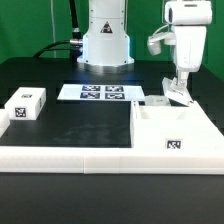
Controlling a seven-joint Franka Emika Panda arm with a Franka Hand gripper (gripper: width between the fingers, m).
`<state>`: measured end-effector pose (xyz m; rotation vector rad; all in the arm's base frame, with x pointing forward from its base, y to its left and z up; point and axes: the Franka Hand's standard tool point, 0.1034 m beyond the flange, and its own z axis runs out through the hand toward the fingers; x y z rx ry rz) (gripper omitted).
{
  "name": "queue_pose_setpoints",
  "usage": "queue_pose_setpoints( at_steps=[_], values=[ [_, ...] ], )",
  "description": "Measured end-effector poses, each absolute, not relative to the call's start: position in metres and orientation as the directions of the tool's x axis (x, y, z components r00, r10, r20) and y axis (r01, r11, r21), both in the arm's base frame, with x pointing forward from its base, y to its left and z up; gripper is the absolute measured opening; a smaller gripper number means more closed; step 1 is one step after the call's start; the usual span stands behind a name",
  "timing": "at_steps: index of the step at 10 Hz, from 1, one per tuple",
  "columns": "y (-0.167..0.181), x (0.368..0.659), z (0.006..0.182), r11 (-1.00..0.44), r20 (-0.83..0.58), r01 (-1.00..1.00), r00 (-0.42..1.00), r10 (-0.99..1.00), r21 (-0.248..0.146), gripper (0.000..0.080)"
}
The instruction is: Assemble cabinet
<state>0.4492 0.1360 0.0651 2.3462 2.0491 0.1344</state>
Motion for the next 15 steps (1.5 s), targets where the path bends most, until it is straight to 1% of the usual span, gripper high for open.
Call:
queue_pose_setpoints(
  at_steps=[5, 9, 10, 11, 12, 15],
  values=[
    [0.134, 0.458, 0.062, -0.147, 0.055, 0.986, 0.143, 0.988, 0.075, 0.0070],
    [0.134, 0.458, 0.061, -0.147, 0.055, 0.986, 0.143, 0.988, 0.076, 0.0070],
    [0.131, 0.461, 0.058, -0.132, 0.061, 0.988, 0.127, 0.990, 0.081, 0.0070],
    [0.125, 0.465, 0.056, -0.128, 0.058, 0.989, 0.124, 0.991, 0.079, 0.0070],
    [0.123, 0.466, 0.056, -0.127, 0.045, 0.990, 0.124, 0.991, 0.062, 0.0070],
    [0.123, 0.466, 0.056, -0.123, 0.041, 0.991, 0.120, 0.992, 0.056, 0.0070]
  ],
)
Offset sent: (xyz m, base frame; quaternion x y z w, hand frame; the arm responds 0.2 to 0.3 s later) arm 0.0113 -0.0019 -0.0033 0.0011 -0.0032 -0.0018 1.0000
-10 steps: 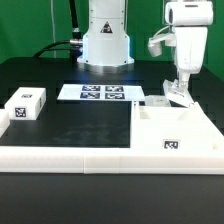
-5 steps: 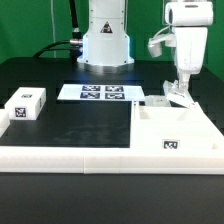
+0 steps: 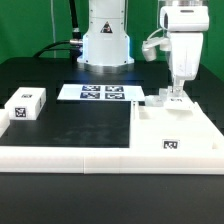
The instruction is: Assemble cabinet
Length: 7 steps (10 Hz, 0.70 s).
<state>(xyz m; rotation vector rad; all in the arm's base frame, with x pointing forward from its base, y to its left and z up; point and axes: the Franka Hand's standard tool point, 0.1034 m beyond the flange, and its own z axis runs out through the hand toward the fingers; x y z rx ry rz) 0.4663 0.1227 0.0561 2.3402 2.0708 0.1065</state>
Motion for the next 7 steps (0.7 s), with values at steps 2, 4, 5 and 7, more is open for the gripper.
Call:
queue_pose_setpoints(
  at_steps=[2, 4, 5, 7],
  values=[
    [0.122, 0.466, 0.056, -0.123, 0.041, 0.991, 0.121, 0.992, 0.056, 0.0070],
    [0.115, 0.467, 0.055, -0.098, 0.038, 0.994, 0.096, 0.995, 0.055, 0.0070],
    [0.109, 0.468, 0.055, -0.083, 0.033, 0.995, 0.081, 0.996, 0.052, 0.0070],
    [0.101, 0.469, 0.055, -0.048, 0.026, 0.998, 0.047, 0.999, 0.043, 0.0070]
  ],
)
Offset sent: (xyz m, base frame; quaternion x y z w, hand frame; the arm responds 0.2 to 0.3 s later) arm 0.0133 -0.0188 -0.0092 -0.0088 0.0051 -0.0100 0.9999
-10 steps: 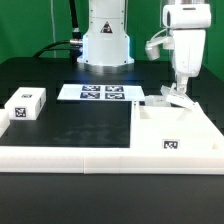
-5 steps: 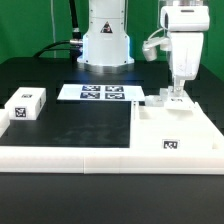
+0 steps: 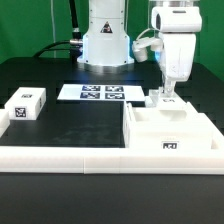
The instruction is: Assemble cabinet
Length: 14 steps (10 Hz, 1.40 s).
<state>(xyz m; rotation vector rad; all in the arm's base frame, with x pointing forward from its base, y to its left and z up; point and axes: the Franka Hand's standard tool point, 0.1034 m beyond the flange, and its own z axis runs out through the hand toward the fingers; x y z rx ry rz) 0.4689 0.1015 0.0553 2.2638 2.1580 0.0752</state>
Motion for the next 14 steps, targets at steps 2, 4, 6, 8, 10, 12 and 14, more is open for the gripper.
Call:
queue_pose_setpoints(
  at_steps=[2, 4, 6, 8, 10, 12, 14],
  values=[
    [0.103, 0.469, 0.056, -0.058, 0.027, 0.997, 0.057, 0.998, 0.042, 0.0071],
    [0.103, 0.469, 0.056, -0.058, 0.026, 0.997, 0.057, 0.998, 0.042, 0.0071],
    [0.104, 0.485, 0.059, -0.069, 0.015, 0.997, 0.068, 0.998, 0.030, 0.0071],
    [0.101, 0.497, 0.060, -0.075, 0.009, 0.997, 0.075, 0.997, 0.023, 0.0071],
    [0.103, 0.496, 0.060, -0.075, 0.014, 0.997, 0.075, 0.997, 0.029, 0.0071],
    [0.102, 0.497, 0.060, -0.075, 0.014, 0.997, 0.075, 0.997, 0.029, 0.0071],
    [0.096, 0.525, 0.061, -0.038, 0.008, 0.999, 0.038, 0.999, 0.024, 0.0071]
  ],
)
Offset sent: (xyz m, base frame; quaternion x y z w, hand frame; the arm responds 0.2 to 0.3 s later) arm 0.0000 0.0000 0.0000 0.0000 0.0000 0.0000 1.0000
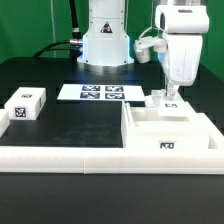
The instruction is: Assemble cabinet
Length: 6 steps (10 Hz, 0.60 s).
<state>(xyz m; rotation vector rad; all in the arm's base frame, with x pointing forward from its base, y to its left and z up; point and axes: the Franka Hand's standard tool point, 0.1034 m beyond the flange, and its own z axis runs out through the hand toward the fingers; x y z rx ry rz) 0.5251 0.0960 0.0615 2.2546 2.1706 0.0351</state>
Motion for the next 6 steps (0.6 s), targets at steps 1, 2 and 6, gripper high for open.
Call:
queue_pose_setpoints(
  at_steps=[1, 2, 6],
  values=[
    [0.095, 0.534, 0.061, -0.045, 0.012, 0.999, 0.045, 0.999, 0.031, 0.0071],
    [0.095, 0.541, 0.061, -0.048, 0.015, 0.998, 0.047, 0.999, 0.038, 0.0071],
    [0.093, 0.577, 0.060, -0.039, 0.028, 0.997, 0.037, 0.999, 0.063, 0.0071]
  ],
)
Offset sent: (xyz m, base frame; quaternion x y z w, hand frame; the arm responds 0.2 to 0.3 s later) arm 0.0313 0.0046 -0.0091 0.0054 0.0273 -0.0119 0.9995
